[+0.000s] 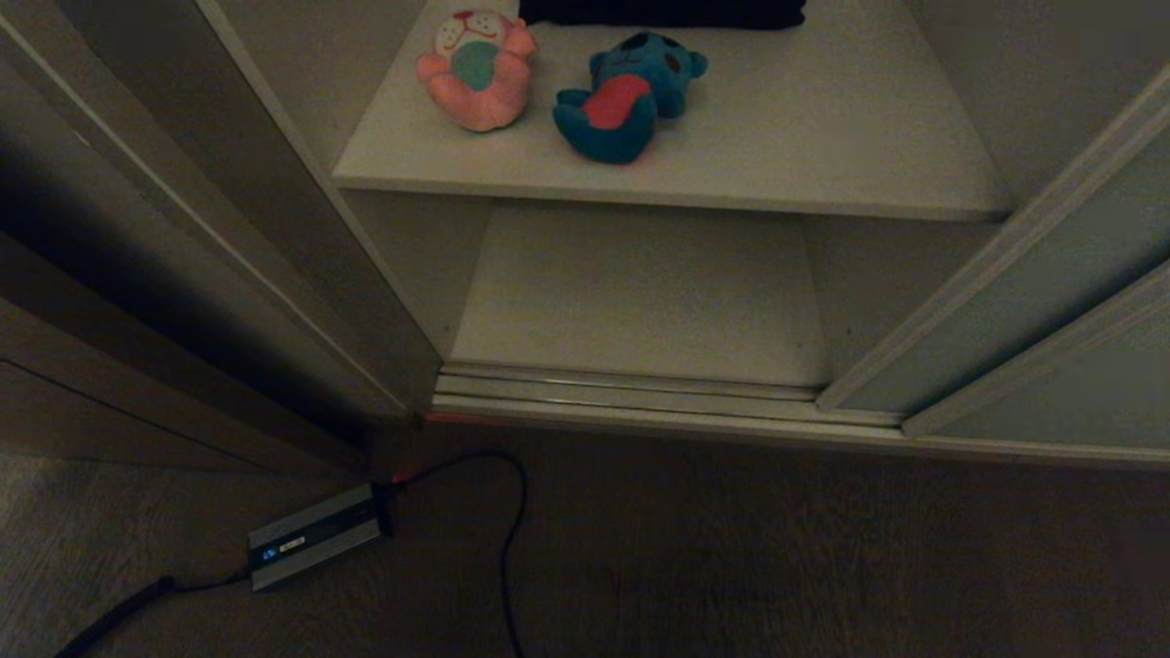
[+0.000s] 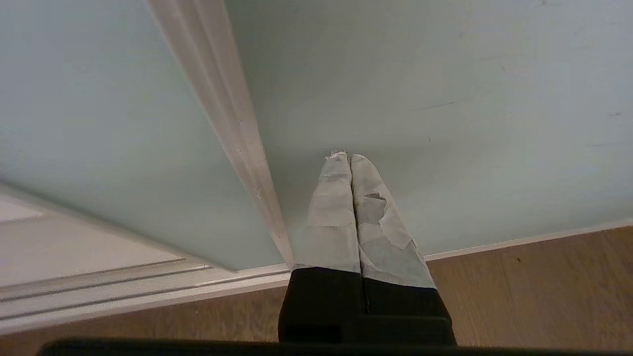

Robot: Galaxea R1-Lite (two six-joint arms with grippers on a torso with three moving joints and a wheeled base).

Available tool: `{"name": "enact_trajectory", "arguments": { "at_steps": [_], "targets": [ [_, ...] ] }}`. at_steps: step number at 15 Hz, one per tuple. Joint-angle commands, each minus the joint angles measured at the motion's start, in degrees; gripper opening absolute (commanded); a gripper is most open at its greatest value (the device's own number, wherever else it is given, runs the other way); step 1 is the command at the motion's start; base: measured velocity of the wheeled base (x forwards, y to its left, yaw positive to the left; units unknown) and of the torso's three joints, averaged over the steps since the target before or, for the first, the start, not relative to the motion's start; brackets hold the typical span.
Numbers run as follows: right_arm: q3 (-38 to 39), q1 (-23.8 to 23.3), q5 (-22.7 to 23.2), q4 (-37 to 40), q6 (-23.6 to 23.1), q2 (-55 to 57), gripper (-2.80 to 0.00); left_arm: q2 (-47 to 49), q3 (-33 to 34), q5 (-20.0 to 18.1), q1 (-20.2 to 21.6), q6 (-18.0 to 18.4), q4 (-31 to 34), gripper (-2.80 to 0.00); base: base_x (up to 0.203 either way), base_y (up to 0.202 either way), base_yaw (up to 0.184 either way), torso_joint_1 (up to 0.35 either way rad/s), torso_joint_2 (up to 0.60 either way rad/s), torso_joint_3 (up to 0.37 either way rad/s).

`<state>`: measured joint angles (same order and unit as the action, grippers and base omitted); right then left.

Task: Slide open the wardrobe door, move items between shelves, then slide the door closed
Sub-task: Close the door

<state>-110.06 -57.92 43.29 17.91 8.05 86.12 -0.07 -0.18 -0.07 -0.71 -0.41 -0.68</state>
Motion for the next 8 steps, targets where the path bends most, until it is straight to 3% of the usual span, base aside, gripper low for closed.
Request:
{"name": "enact_trajectory", "arguments": {
  "at_steps": [1, 6, 8],
  "targets": [
    [0.2, 1.5, 0.4, 0.3, 0.0, -1.6, -2.80, 0.1, 0.0, 0.0, 0.0, 0.0, 0.0, -2.80, 0.000, 0.000, 0.000, 0.000, 0.00, 0.000],
    [0.9, 5.7, 0.3, 2.3, 0.2, -4.8, -2.80, 0.1, 0.0, 0.0, 0.0, 0.0, 0.0, -2.80, 0.000, 0.000, 0.000, 0.000, 0.00, 0.000],
    [1.2, 7.6, 0.3, 2.3, 2.4, -6.3, -2.80, 0.1, 0.0, 0.0, 0.0, 0.0, 0.0, -2.80, 0.000, 0.000, 0.000, 0.000, 0.00, 0.000]
  ]
}}
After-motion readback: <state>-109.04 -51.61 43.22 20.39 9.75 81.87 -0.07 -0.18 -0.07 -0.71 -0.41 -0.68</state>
